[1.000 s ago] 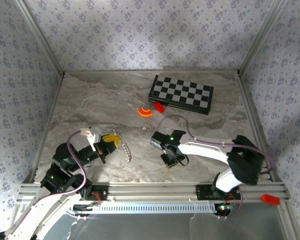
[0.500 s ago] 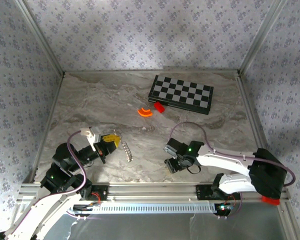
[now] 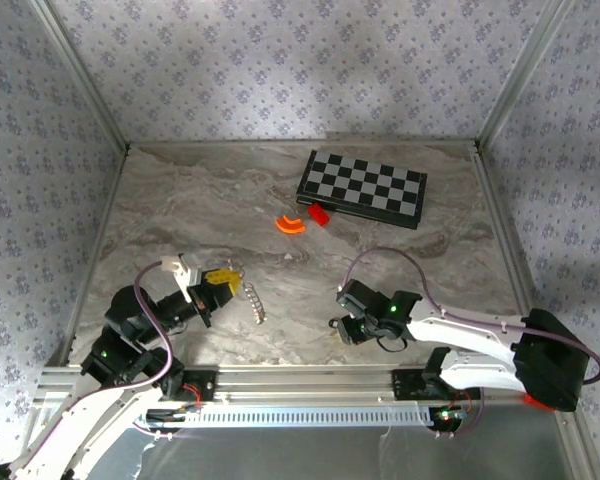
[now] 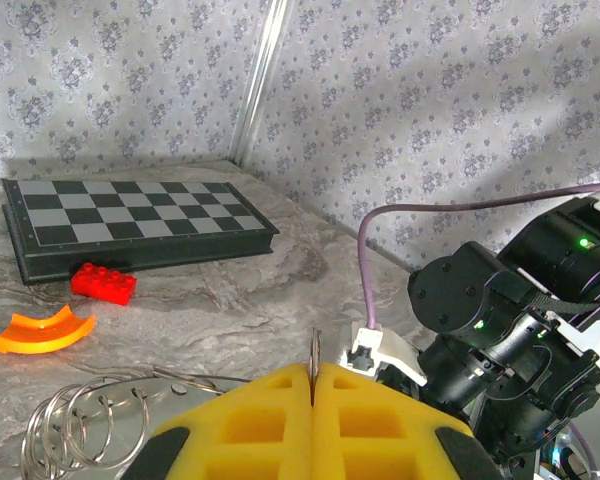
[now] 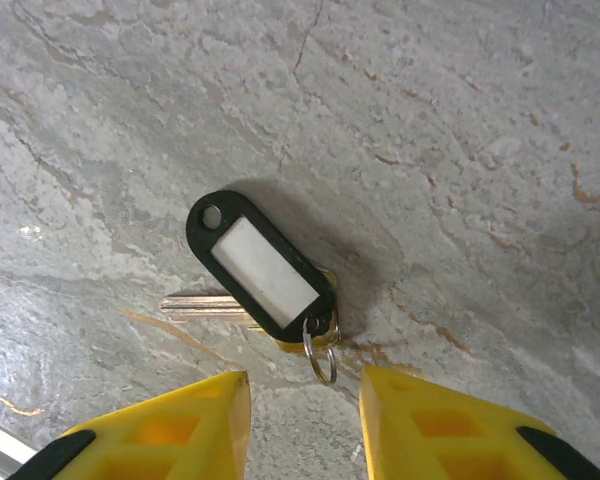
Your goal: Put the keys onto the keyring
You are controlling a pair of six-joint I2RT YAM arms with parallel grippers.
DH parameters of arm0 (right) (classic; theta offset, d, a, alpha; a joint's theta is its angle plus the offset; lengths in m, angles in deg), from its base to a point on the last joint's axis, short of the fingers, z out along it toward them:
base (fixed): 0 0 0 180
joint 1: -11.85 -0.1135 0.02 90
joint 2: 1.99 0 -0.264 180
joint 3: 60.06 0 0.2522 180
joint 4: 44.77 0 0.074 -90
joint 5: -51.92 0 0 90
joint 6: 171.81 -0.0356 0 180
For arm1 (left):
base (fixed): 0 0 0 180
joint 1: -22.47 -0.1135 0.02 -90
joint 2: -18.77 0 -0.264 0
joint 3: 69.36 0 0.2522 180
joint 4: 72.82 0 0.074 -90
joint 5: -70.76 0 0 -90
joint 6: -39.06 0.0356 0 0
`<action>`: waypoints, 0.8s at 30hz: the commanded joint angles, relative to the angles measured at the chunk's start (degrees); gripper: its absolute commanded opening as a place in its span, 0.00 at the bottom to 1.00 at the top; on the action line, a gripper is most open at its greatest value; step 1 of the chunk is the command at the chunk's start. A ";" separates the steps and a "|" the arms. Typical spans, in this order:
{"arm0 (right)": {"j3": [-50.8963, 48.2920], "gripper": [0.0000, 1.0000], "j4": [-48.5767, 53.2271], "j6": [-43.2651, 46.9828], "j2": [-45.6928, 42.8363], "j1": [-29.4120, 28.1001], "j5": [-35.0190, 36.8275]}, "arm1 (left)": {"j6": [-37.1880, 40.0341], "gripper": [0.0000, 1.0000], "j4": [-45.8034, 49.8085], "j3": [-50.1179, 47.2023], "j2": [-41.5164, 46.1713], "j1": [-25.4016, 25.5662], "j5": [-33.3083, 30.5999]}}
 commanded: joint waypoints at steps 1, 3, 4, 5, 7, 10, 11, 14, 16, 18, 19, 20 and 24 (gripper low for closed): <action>-1.11 0.32 -0.74 -0.20 -0.64 0.67 -0.35 | -0.58 0.00 -3.44 0.43 0.63 0.40 1.25; -1.13 0.31 -0.63 0.10 -0.63 0.78 -0.27 | -0.60 0.00 -3.41 0.44 0.56 0.41 1.24; -1.11 0.30 -0.79 0.15 -0.72 0.83 -0.32 | -0.60 0.00 -3.43 0.42 0.58 0.42 1.25; -1.15 0.29 -1.00 0.23 -0.88 0.84 -0.28 | -0.60 0.00 -3.44 0.44 0.60 0.34 1.24; -1.54 0.27 -1.48 0.23 -1.07 0.82 -0.45 | -0.60 0.00 -3.44 0.44 0.55 0.40 1.25; -1.77 0.24 -1.44 0.44 -1.03 0.86 -0.74 | -0.66 0.00 -3.44 0.33 0.68 0.41 1.29; -1.84 0.24 -1.57 0.57 -1.07 0.89 -0.79 | -0.65 0.00 -3.44 0.35 0.56 0.41 1.24; -1.87 0.22 -1.79 1.15 -0.99 1.00 -1.17 | -0.60 0.00 -3.57 0.42 0.51 0.40 1.24; -1.78 0.21 -1.87 1.44 -0.66 1.06 -1.25 | -0.60 0.00 -3.70 0.48 0.43 0.37 1.25; -1.68 0.20 -2.25 1.55 -0.37 1.16 -1.40 | -0.60 0.00 -3.61 0.44 0.38 0.37 1.25; -1.70 0.20 -2.34 1.65 -0.17 1.25 -1.50 | -0.60 0.00 -3.53 0.48 0.42 0.41 1.25; -1.66 0.19 -2.37 1.85 0.06 1.24 -1.51 | -0.60 0.00 -3.41 0.53 0.38 0.35 1.25; -1.49 0.18 -2.31 2.17 0.46 1.33 -1.73 | -0.61 0.00 -3.35 0.57 0.55 0.33 1.25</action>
